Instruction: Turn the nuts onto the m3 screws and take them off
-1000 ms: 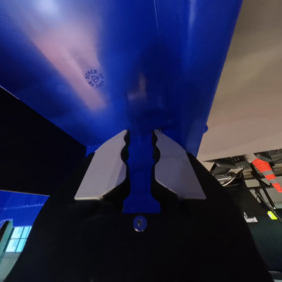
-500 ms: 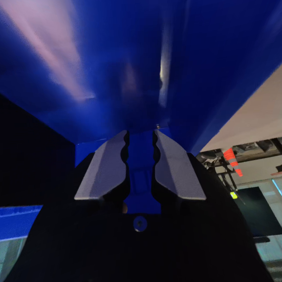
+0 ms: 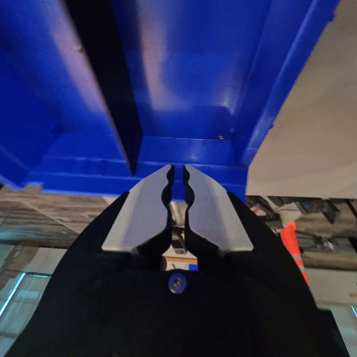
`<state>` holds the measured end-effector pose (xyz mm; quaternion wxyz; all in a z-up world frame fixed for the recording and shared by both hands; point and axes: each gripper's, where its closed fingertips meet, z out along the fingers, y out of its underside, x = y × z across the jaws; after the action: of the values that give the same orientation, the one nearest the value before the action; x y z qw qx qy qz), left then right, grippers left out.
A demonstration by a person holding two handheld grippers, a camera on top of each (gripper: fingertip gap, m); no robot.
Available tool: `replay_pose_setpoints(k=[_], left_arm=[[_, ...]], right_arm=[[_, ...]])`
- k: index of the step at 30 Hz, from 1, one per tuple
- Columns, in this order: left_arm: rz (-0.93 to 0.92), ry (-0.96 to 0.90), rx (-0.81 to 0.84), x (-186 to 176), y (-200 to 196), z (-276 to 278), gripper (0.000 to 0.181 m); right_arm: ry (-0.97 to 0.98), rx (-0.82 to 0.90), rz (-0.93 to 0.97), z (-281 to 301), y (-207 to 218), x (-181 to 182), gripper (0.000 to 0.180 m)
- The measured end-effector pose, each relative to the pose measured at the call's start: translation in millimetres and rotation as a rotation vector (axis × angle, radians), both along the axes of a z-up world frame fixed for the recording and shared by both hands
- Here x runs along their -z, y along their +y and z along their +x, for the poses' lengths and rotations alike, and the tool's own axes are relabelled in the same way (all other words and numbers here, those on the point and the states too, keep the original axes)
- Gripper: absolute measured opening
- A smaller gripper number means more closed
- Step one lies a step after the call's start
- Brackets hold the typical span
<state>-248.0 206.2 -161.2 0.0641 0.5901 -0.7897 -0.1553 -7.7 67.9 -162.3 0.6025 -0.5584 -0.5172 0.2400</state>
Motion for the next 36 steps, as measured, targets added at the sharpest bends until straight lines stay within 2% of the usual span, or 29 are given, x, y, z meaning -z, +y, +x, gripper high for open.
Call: replay_pose_setpoints(k=[1, 5, 12, 17, 22, 25, 27, 29, 36], left_arm=[[0.044, -0.036, 0.002, -8, 11, 6, 0.007], [0.241, -0.176, 0.042, -21, 67, 36, 0.003], [0.25, -0.231, 0.063, 8, 106, 65, 0.0], [0.121, -0.246, 0.039, 33, 107, 69, 0.003], [0.029, -0.178, 0.095, 52, 106, 62, 0.01], [-0.032, -0.187, 0.056, 60, 103, 66, 0.008], [-0.083, -0.244, 0.1, 61, 95, 80, 0.008], [-0.084, -0.302, 0.231, 62, 91, 93, 0.009], [-0.089, -0.256, 0.355, 82, 87, 96, 0.018]], right_arm=[[0.001, 0.002, 0.001, 0, 0, 0, 0.0], [-0.008, 0.014, 0.019, 0, -1, 1, 0.0], [-0.018, 0.033, 0.04, 2, -4, 1, 0.0], [0.003, 0.039, 0.026, 4, -2, -1, 0.0], [0.016, 0.037, 0.014, 5, -1, -2, 0.0], [0.025, 0.03, -0.004, 5, 0, -3, 0.0], [0.03, 0.028, -0.002, 6, 0, -3, 0.0], [0.046, 0.028, -0.012, 7, 0, -5, 0.0], [0.074, 0.037, -0.033, 10, 3, -8, 0.0]])
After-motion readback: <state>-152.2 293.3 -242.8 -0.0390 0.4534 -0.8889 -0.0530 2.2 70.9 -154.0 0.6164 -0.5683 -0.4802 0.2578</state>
